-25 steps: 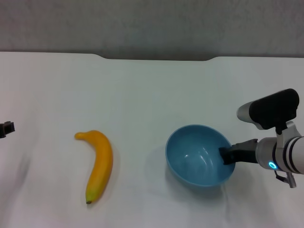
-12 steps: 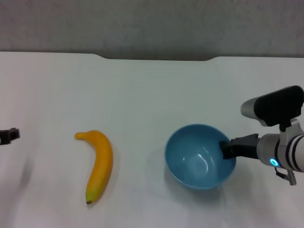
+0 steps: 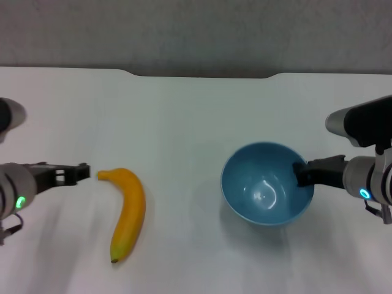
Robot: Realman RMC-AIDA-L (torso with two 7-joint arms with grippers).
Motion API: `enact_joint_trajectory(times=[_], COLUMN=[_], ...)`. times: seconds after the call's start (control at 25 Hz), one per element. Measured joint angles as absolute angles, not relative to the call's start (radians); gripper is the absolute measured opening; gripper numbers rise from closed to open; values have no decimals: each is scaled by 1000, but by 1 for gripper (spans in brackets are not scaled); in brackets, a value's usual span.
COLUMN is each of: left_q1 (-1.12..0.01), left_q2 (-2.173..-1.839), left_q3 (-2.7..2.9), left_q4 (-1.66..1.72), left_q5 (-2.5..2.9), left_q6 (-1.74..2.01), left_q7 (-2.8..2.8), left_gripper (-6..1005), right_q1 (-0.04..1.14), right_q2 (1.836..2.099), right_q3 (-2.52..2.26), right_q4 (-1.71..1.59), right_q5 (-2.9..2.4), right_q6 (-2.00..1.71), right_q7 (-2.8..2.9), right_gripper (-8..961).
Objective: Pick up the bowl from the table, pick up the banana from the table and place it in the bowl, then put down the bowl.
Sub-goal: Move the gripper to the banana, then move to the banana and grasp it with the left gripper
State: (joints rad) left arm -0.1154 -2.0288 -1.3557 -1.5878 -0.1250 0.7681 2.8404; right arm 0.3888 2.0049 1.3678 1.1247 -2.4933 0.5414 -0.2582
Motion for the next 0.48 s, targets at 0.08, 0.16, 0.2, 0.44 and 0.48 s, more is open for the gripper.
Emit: enact_joint_trajectory(times=[0.08, 0.16, 0.2, 0.44, 0.48], left_q1=[-120, -132, -140, -183, -183], left_q2=[-2030, -2031, -2032, -2033, -2033], left_q3=[-1327, -1290, -1272, -1221, -1221], left_q4=[-1591, -1584, -1575, -1487, -1487], left_q5=[-126, -135, -143, -224, -224], left_q6=[763, 755, 750, 706, 706], left_q7=[2841, 2841, 2841, 2841, 2841], left_gripper=[819, 819, 819, 819, 819], right_q1=[383, 372, 366, 351, 351], right_q2=[2006, 2006, 2006, 2006, 2006], right_q3=[1374, 1378, 1381, 1385, 1385], right_q4=[1141, 1161, 1170, 1209, 1209], right_q5=[-2497, -2500, -2500, -2504, -2504], right_q6=[535, 527, 524, 519, 519], right_q7=[-258, -259, -259, -259, -259], right_gripper=[28, 28, 28, 29, 29])
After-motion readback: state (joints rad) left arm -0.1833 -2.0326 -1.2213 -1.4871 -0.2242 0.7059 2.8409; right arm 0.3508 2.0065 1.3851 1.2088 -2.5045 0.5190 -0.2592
